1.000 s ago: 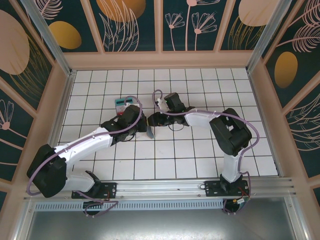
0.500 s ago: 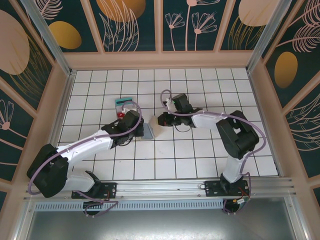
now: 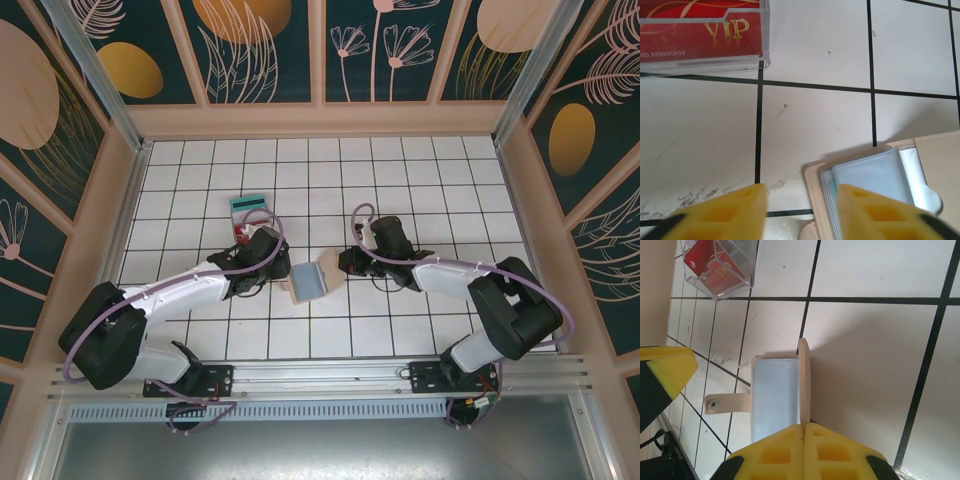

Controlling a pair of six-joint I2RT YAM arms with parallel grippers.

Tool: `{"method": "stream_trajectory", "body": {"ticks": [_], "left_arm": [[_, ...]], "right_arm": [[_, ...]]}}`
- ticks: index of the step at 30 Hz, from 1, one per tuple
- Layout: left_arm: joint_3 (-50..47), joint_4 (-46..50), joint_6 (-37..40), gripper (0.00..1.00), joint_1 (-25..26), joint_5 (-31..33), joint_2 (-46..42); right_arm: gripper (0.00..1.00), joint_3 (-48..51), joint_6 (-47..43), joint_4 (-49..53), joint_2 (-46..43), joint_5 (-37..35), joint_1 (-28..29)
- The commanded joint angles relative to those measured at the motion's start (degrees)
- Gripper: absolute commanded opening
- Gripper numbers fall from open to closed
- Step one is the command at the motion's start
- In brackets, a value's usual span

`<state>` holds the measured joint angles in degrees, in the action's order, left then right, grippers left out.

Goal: Take the credit cards out of the card holder

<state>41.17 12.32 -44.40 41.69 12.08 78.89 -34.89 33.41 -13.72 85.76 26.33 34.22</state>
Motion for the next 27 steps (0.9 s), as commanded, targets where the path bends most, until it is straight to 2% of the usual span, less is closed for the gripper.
{"method": "stream_trajectory", "body": {"ticks": [1,6,11,16,23,27], "left_arm": [[2.22,2.98,-1.56,0.57,-0.01,1.43,-1.97],[6.35,5.37,-1.61,0.61,0.00,2.11,-4.75],[8.85,2.23,-3.10,0.60,0.18,-5.65,-2.84],[3.79,-8.20,-8.92,0.59,0.42,-14.00,-1.26],[2.70,-8.81,-9.60,0.55,0.49,-16.46,5.23],[1.49,-8.52,-9.48,0.53,0.43,-15.72,8.04]], "right_arm": [[0.00,0.96,1.35,-4.12,-0.07,-1.28,0.15],[0.00,2.58,1.90,-6.43,-0.28,-2.75,0.15],[0.00,3.83,3.10,-8.33,-0.17,-3.21,0.15],[0.00,4.05,3.67,-9.46,0.29,-3.34,0.10],[0.00,4.18,4.91,-10.85,1.05,-3.97,0.44],[0.00,3.57,5.33,-11.23,1.99,-4.76,1.36]]}}
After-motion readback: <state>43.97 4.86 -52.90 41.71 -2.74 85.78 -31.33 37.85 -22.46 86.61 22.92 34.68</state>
